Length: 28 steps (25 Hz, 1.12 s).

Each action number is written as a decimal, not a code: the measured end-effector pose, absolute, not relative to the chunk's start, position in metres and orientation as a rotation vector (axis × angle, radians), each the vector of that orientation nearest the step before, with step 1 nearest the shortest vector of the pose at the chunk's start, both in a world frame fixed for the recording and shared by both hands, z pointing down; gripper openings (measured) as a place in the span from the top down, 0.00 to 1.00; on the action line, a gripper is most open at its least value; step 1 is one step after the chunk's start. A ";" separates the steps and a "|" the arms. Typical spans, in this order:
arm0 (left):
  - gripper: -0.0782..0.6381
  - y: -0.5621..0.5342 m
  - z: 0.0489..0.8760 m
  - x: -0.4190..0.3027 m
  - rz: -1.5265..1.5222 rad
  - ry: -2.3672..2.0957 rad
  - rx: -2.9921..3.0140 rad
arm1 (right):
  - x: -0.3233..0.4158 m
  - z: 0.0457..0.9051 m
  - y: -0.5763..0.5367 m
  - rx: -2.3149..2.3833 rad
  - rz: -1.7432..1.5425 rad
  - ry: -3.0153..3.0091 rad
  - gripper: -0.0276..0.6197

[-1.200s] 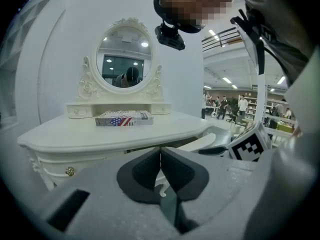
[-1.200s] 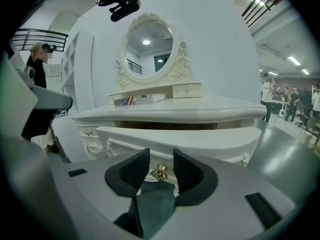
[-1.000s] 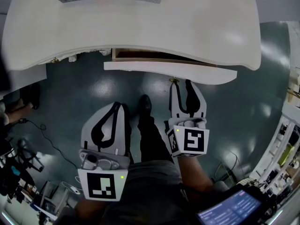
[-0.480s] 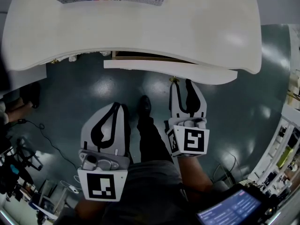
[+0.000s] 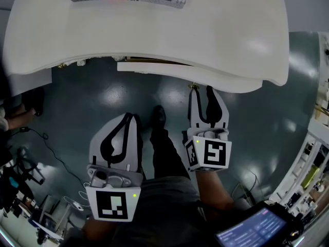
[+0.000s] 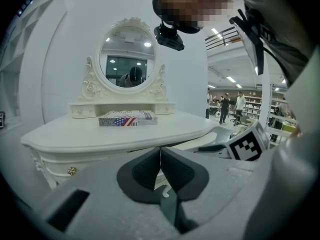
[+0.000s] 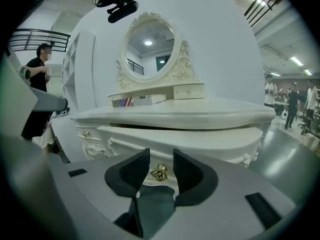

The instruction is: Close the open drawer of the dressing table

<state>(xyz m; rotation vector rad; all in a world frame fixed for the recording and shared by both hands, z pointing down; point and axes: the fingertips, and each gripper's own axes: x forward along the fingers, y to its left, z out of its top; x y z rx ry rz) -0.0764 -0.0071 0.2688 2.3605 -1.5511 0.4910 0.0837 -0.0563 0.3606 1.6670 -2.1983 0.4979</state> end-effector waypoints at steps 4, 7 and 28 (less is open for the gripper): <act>0.87 -0.007 0.268 -0.079 0.492 -1.561 2.355 | 0.083 0.360 -0.061 1.657 0.488 -2.205 0.75; 0.87 -0.006 0.268 -0.080 0.495 -1.566 2.350 | 0.084 0.359 -0.063 1.661 0.484 -2.203 0.75; 0.87 -0.007 0.266 -0.091 0.484 -1.614 2.315 | 0.084 0.355 -0.089 1.681 0.444 -2.209 0.75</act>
